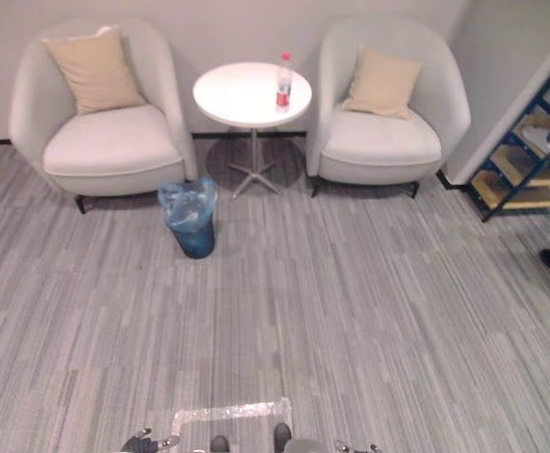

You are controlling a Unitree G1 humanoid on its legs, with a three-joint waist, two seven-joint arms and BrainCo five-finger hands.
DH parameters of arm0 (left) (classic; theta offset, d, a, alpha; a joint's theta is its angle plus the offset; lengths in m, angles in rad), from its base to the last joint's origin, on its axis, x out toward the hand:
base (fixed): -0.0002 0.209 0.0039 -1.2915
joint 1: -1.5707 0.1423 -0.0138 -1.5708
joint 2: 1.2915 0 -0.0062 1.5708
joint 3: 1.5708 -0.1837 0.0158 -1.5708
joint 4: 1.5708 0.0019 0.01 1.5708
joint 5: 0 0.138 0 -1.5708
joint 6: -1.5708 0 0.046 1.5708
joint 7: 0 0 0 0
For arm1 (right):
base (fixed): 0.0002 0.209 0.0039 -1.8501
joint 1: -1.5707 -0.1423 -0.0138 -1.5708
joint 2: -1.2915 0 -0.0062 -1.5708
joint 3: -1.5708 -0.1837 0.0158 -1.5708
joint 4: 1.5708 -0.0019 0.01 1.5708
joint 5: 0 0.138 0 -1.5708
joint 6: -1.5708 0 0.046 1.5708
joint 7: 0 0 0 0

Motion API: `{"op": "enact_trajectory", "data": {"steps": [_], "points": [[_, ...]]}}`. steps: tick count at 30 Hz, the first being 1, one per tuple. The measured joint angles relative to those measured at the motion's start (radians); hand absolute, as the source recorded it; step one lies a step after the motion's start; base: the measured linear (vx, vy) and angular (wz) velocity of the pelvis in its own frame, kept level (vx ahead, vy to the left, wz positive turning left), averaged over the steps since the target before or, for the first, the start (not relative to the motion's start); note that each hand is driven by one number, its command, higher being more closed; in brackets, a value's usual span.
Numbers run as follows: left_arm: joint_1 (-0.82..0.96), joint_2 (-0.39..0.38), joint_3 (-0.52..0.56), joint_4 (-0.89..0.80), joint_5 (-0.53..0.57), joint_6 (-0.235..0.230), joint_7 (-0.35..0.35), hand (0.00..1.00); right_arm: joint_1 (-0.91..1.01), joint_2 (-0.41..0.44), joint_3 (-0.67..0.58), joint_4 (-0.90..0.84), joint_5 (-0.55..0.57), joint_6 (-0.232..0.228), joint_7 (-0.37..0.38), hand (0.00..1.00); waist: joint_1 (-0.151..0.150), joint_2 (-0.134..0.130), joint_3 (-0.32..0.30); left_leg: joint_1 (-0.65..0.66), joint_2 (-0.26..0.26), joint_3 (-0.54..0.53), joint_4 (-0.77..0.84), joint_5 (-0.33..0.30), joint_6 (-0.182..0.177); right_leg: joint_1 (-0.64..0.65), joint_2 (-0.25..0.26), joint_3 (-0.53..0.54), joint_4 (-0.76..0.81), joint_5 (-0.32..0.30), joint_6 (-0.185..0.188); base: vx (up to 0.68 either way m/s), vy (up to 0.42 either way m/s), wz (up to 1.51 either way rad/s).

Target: Gather rubbish on tea table into small bin, then transfer packed bag to large trash can.

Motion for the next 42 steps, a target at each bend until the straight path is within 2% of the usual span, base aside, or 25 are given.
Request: {"op": "enact_trajectory", "data": {"steps": [1,3,5,7,9,10,12,15,17,19,21,22,24,25,26,28,29,31,33,34,36,37,38,40,42], "points": [[-0.007,-0.001,0.001,0.000,0.000,-0.001,0.000,0.00,0.001,-0.001,-0.007,0.000,0.000,0.000,0.000,0.00,0.000,0.003,0.001,-0.010,0.008,0.001,0.025,-0.022,-0.013,0.001,0.000,-0.018,0.001,-0.009,-0.012,0.04,-0.099,-0.04],[-0.017,-0.002,0.015,0.000,0.000,-0.002,0.000,0.00,0.003,-0.002,-0.019,-0.004,0.002,-0.003,-0.002,0.00,0.001,0.017,0.010,-0.070,0.056,0.000,0.182,-0.109,-0.038,0.005,0.009,-0.060,0.032,-0.043,-0.023,0.11,-0.149,0.03],[-0.018,-0.004,0.034,-0.002,0.000,-0.001,0.000,0.00,0.008,0.000,-0.022,-0.010,0.004,-0.007,-0.003,0.00,-0.006,0.019,0.018,-0.089,0.070,0.005,0.257,-0.114,-0.036,0.002,0.008,-0.076,0.061,-0.056,-0.029,0.15,-0.128,0.20],[-0.023,-0.020,0.082,-0.043,-0.002,-0.001,0.000,0.00,0.007,0.002,-0.026,-0.015,0.004,-0.009,-0.004,0.00,0.000,0.009,0.036,-0.154,0.091,0.020,0.435,-0.115,-0.036,0.025,0.003,-0.077,0.066,-0.073,-0.035,0.15,-0.134,0.11],[-0.020,-0.046,0.146,-0.087,-0.018,-0.004,0.009,0.00,0.015,0.008,-0.015,-0.050,0.012,-0.010,-0.014,0.00,0.015,0.021,0.060,-0.269,0.151,0.030,0.733,-0.121,-0.020,0.093,0.015,-0.072,0.058,-0.088,-0.058,0.21,-0.057,-0.09],[-0.014,-0.061,0.165,-0.100,-0.027,-0.005,0.014,0.00,0.021,0.006,-0.015,-0.072,0.015,-0.011,-0.020,0.00,0.019,0.027,0.064,-0.301,0.164,0.029,0.782,-0.151,-0.030,0.121,0.017,-0.058,0.056,-0.098,-0.063,0.23,-0.008,-0.28],[-0.012,-0.066,0.169,-0.108,-0.038,-0.005,0.016,0.00,0.009,0.008,-0.014,-0.091,0.016,-0.015,-0.023,0.00,0.023,0.033,0.066,-0.344,0.158,0.039,0.755,-0.167,-0.028,0.150,0.010,-0.025,0.033,-0.102,-0.064,0.22,0.058,-0.46],[-0.014,-0.070,0.170,-0.121,-0.038,-0.008,0.017,0.00,-0.027,0.019,-0.002,-0.094,0.016,-0.022,-0.026,0.00,0.045,0.030,0.068,-0.397,0.104,0.041,0.576,-0.150,-0.009,0.171,-0.019,0.032,-0.003,-0.112,-0.058,0.26,0.140,-0.56],[-0.016,-0.077,0.168,-0.121,-0.041,-0.011,0.017,0.00,-0.028,0.022,0.002,-0.088,0.017,-0.022,-0.030,0.00,0.059,0.036,0.064,-0.387,0.044,-0.017,0.353,-0.070,-0.003,0.182,-0.039,0.070,-0.025,-0.143,-0.034,0.33,0.254,-0.56],[0.000,-0.075,0.172,-0.119,-0.052,-0.011,0.016,0.00,-0.035,0.035,0.003,-0.087,0.015,-0.021,-0.029,0.00,0.070,0.034,0.051,-0.386,0.025,-0.047,0.342,0.007,0.028,0.194,-0.049,0.106,-0.014,-0.191,-0.017,0.38,0.298,-0.55],[0.013,-0.050,0.192,-0.127,-0.057,-0.011,0.017,0.00,-0.020,0.084,0.004,-0.088,0.008,-0.020,-0.029,0.00,0.073,-0.036,0.013,-0.393,-0.014,-0.004,0.377,-0.061,0.042,0.171,-0.098,0.112,0.052,-0.207,0.012,0.48,0.223,-0.32],[0.013,-0.048,0.192,-0.126,-0.057,-0.010,0.019,0.00,-0.021,0.086,0.004,-0.088,0.008,-0.020,-0.029,0.00,0.079,-0.042,0.009,-0.382,-0.020,0.005,0.384,-0.075,0.051,0.150,-0.106,0.113,0.108,-0.209,0.017,0.47,0.199,-0.29],[0.014,-0.048,0.187,-0.125,-0.057,-0.008,0.019,0.00,-0.020,0.083,0.009,-0.094,0.003,-0.021,-0.024,0.00,0.079,-0.044,0.009,-0.301,-0.041,0.024,0.365,-0.114,0.070,0.058,-0.127,0.091,0.390,-0.194,0.118,0.44,0.205,-0.20],[0.013,-0.048,0.182,-0.125,-0.057,-0.006,0.020,0.00,-0.018,0.078,0.019,-0.105,0.003,-0.021,-0.021,0.00,0.076,-0.043,0.010,-0.253,-0.053,0.024,0.348,-0.133,0.074,0.001,-0.140,0.076,0.564,-0.173,0.183,0.41,0.165,-0.02],[0.012,-0.047,0.168,-0.124,-0.057,-0.006,0.016,0.00,-0.013,0.077,0.024,-0.130,0.001,-0.022,-0.011,0.00,0.070,-0.036,0.013,-0.201,-0.057,0.018,0.337,-0.156,0.074,-0.060,-0.144,0.051,0.725,-0.170,0.193,0.39,0.125,0.04],[0.004,-0.048,0.155,-0.123,-0.059,-0.007,0.015,0.00,-0.009,0.076,0.024,-0.150,0.001,-0.022,-0.006,0.00,0.063,-0.026,0.016,-0.122,-0.065,0.007,0.293,-0.165,0.071,-0.146,-0.173,-0.025,0.836,-0.190,0.154,0.44,0.088,0.14],[-0.005,-0.056,0.152,-0.120,-0.059,-0.007,0.016,0.00,-0.008,0.075,0.024,-0.160,0.002,-0.023,-0.003,0.00,0.062,-0.023,0.018,-0.084,-0.064,0.000,0.266,-0.165,0.071,-0.173,-0.180,-0.058,0.831,-0.204,0.131,0.40,0.013,0.21],[-0.022,-0.093,0.142,-0.116,-0.058,-0.005,0.016,0.00,-0.015,0.069,0.025,-0.167,0.001,-0.023,-0.001,0.00,0.055,-0.014,0.021,0.001,-0.044,-0.005,0.215,-0.165,0.071,-0.235,-0.181,-0.121,0.736,-0.235,0.091,0.39,-0.052,0.20],[-0.029,-0.109,0.118,-0.110,-0.057,-0.008,0.012,0.00,-0.033,0.064,0.025,-0.166,0.000,-0.026,0.005,0.00,0.039,0.003,0.021,0.039,-0.010,-0.014,0.192,-0.165,0.071,-0.284,-0.156,-0.141,0.572,-0.219,0.076,0.36,-0.128,0.24],[-0.034,-0.109,0.108,-0.095,-0.057,-0.011,0.012,0.00,-0.044,0.061,0.025,-0.160,0.000,-0.030,0.006,0.00,0.028,0.006,0.022,0.058,0.005,-0.027,0.180,-0.166,0.068,-0.295,-0.139,-0.137,0.447,-0.164,0.068,0.45,-0.208,0.35],[-0.034,-0.100,0.110,-0.080,-0.057,-0.012,0.013,0.00,-0.042,0.065,0.034,-0.141,-0.002,-0.032,0.006,0.00,0.021,-0.017,0.013,0.080,-0.003,-0.058,0.179,-0.181,0.026,-0.290,-0.133,-0.103,0.251,0.024,0.036,0.42,-0.242,0.33],[-0.042,-0.105,0.124,-0.062,-0.057,-0.010,0.015,0.00,-0.053,0.063,0.030,-0.129,0.004,-0.034,0.009,0.00,0.016,-0.015,0.015,0.115,0.005,-0.085,0.180,-0.214,-0.024,-0.296,-0.126,-0.096,0.288,0.047,0.021,0.44,-0.293,0.17],[-0.039,-0.122,0.132,-0.046,-0.057,-0.010,0.017,0.00,-0.065,0.040,0.035,-0.124,-0.003,-0.034,0.007,0.00,0.019,0.025,0.009,0.125,0.045,-0.089,0.189,-0.215,-0.031,-0.290,-0.101,-0.109,0.320,0.016,0.003,0.43,-0.289,0.12],[-0.037,-0.146,0.145,-0.039,-0.057,-0.010,0.017,0.00,-0.067,0.031,0.035,-0.124,-0.005,-0.035,0.008,0.00,0.017,0.061,0.010,0.104,0.079,-0.106,0.277,-0.214,-0.036,-0.257,-0.081,-0.142,0.316,-0.041,-0.014,0.39,-0.262,0.22],[-0.038,-0.150,0.181,-0.053,-0.057,-0.008,0.015,0.00,-0.066,0.026,0.050,-0.126,-0.007,-0.032,0.006,0.00,0.013,0.069,0.012,-0.018,0.128,-0.127,0.567,-0.183,-0.065,-0.198,-0.055,-0.163,0.290,-0.076,-0.029,0.39,-0.317,0.29]]}}
